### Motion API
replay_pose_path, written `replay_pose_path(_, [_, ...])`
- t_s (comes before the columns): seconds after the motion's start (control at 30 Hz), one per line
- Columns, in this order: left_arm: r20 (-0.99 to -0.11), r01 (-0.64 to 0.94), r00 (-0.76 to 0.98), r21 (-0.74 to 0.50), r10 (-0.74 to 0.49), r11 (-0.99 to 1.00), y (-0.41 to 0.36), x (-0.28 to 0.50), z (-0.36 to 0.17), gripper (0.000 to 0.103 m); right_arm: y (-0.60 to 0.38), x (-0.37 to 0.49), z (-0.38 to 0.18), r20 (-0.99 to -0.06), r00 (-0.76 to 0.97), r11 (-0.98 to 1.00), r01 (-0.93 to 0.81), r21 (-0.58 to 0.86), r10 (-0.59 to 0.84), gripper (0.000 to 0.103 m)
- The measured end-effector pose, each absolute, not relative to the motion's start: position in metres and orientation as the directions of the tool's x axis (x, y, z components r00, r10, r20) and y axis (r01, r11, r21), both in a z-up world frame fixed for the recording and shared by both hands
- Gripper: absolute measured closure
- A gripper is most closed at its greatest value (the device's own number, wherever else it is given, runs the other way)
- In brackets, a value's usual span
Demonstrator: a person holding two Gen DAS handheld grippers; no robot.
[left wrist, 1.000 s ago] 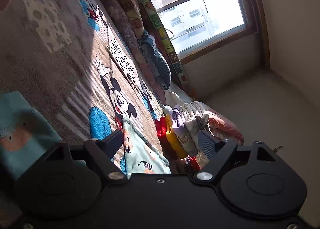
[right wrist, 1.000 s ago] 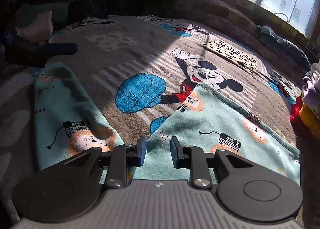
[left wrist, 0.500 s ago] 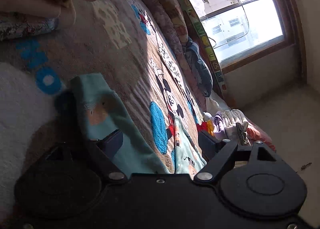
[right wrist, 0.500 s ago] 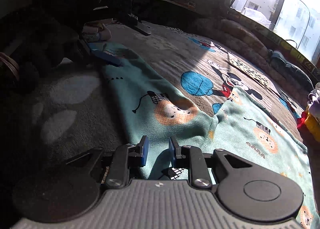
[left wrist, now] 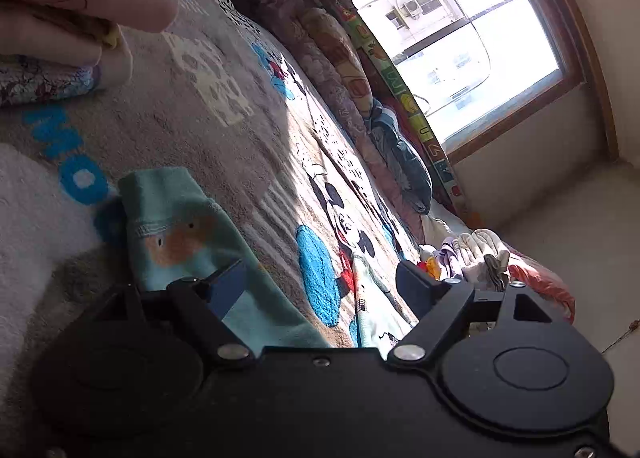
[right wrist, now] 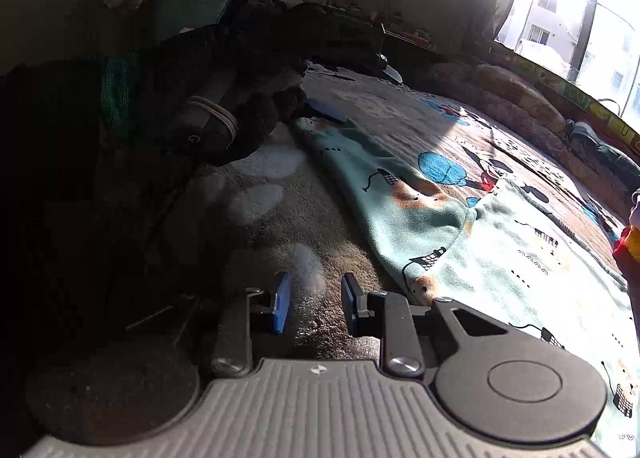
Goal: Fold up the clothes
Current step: 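Lay the folded hem down and open both grippers, then move both grippers over the mint-green lion-print pants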
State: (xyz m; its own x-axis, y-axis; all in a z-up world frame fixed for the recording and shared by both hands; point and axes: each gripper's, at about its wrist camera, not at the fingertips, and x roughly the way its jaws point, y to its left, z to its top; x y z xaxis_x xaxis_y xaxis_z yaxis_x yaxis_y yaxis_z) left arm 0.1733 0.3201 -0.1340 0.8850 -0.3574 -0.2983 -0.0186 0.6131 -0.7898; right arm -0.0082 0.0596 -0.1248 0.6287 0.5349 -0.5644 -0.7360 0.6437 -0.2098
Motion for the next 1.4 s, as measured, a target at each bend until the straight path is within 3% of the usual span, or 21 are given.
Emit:
replay_pose_path(0.17, [-0.317, 0.168, 0.820, -0.662, -0.476, 0.731, 0.245, 0.178, -0.116, 0.024, 0.002, -0.038, -0.114, -0.542, 0.691, 0.723, -0.660, -0.205, 0.478, 0.075])
replay_pose_path(0.27, [-0.356, 0.340, 0.746, -0.522, -0.562, 0.782, 0.179, 0.172, -0.103, 0.030, -0.035, -0.043, -0.110, -0.535, 0.740, 0.791, -0.579, -0.197, 0.408, 0.075])
replay_pose_path(0.37, [-0.425, 0.479, 0.674, -0.372, -0.605, 0.795, 0.114, 0.161, -0.102, 0.045, -0.071, -0.033, -0.108, -0.517, 0.794, 0.876, -0.455, -0.159, 0.320, 0.075])
replay_pose_path(0.43, [-0.482, 0.519, 0.656, -0.271, -0.581, 0.811, 0.081, 0.147, -0.111, 0.061, -0.091, -0.024, -0.106, -0.495, 0.826, 0.915, -0.380, -0.133, 0.271, 0.075])
replay_pose_path(0.5, [-0.531, 0.549, 0.640, -0.191, -0.556, 0.814, 0.056, 0.129, -0.124, 0.068, -0.113, -0.009, -0.109, -0.474, 0.854, 0.946, -0.302, -0.119, 0.213, 0.075])
replay_pose_path(0.63, [-0.609, 0.617, 0.612, -0.033, -0.506, 0.786, 0.018, 0.092, -0.157, 0.069, -0.135, 0.020, -0.114, -0.451, 0.875, 0.964, -0.247, -0.101, 0.177, 0.075])
replay_pose_path(0.7, [-0.593, 0.621, 0.660, 0.086, -0.461, 0.779, 0.004, 0.079, -0.170, 0.069, -0.140, 0.033, -0.123, -0.463, 0.870, 0.965, -0.241, -0.105, 0.167, 0.075])
replay_pose_path(0.83, [-0.532, 0.565, 0.714, 0.055, -0.455, 0.823, 0.015, 0.071, -0.153, 0.069, -0.152, 0.058, -0.162, -0.553, 0.819, 0.962, -0.250, -0.105, 0.152, 0.077])
replay_pose_path(0.87, [-0.521, 0.546, 0.728, 0.048, -0.446, 0.836, 0.017, 0.070, -0.150, 0.069, -0.157, 0.055, -0.164, -0.529, 0.831, 0.961, -0.259, -0.091, 0.174, 0.077])
replay_pose_path(0.97, [-0.613, 0.520, 0.686, 0.035, -0.392, 0.853, 0.018, 0.077, -0.166, 0.067, -0.160, 0.041, -0.160, -0.519, 0.835, 0.956, -0.275, -0.100, 0.185, 0.077])
replay_pose_path(1.1, [-0.557, 0.518, 0.728, 0.066, -0.399, 0.853, 0.018, 0.063, -0.157, 0.062, -0.168, 0.020, -0.150, -0.484, 0.856, 0.957, -0.267, -0.113, 0.181, 0.075])
replay_pose_path(1.2, [-0.515, 0.498, 0.760, 0.072, -0.396, 0.864, 0.014, 0.053, -0.156, 0.051, -0.204, 0.012, -0.147, -0.473, 0.861, 0.982, -0.181, 0.059, 0.187, 0.075])
replay_pose_path(1.4, [-0.448, 0.462, 0.807, 0.071, -0.386, 0.884, -0.010, 0.046, -0.142, 0.051, -0.293, 0.017, -0.149, -0.431, 0.874, 0.847, 0.044, 0.530, 0.225, 0.068])
